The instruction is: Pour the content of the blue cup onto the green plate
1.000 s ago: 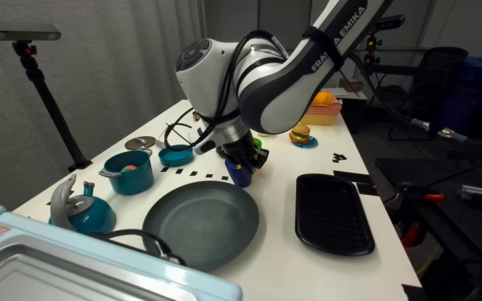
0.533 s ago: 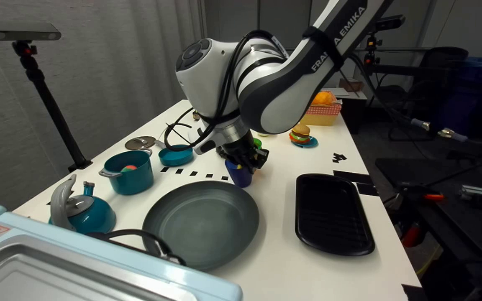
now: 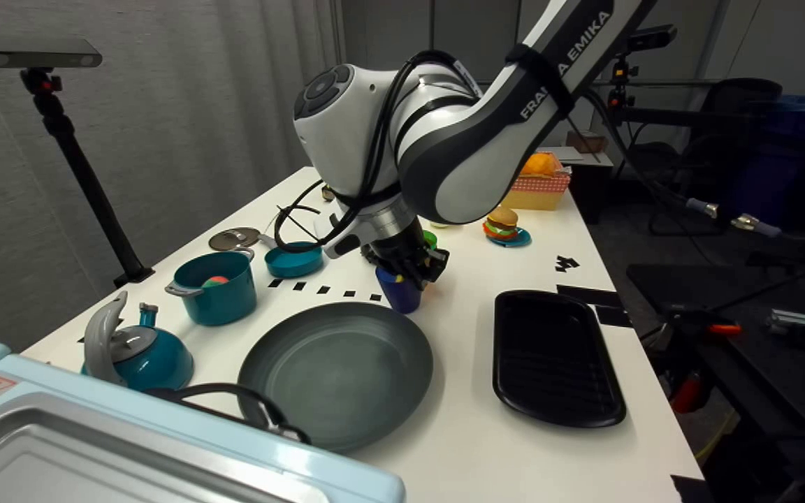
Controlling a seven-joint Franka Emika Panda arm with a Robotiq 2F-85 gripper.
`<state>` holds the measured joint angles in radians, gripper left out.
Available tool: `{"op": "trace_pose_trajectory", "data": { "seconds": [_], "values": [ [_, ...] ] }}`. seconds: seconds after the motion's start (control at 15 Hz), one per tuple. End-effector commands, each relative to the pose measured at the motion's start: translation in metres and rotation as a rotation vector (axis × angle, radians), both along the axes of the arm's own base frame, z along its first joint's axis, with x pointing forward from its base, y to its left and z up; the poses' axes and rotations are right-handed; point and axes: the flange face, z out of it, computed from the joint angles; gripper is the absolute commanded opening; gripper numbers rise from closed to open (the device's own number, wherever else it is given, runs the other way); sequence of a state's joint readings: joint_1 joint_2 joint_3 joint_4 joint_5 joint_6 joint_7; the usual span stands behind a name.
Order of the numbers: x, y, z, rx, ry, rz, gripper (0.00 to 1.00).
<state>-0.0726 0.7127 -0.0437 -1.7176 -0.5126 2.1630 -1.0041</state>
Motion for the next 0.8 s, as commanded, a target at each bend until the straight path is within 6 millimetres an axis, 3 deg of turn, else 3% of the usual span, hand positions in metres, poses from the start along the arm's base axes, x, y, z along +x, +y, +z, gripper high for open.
{"op": "trace_pose_trajectory", "data": {
  "seconds": [0.0,0.47,0.53,0.6,0.73],
  "values": [
    [0.0023,-0.0021,0.0006,-0.023,-0.008,0.037,0.02],
    [0.0060,-0.0012,-0.0005,-0.010,-0.044,0.076,0.02],
    [0.0055,0.0006,0.0000,-0.008,-0.037,0.043,0.07],
    [0.0045,0.0011,0.0001,-0.004,-0.028,0.035,0.02],
    [0.0055,0.0008,0.0000,-0.007,-0.037,0.041,0.07]
  ]
}}
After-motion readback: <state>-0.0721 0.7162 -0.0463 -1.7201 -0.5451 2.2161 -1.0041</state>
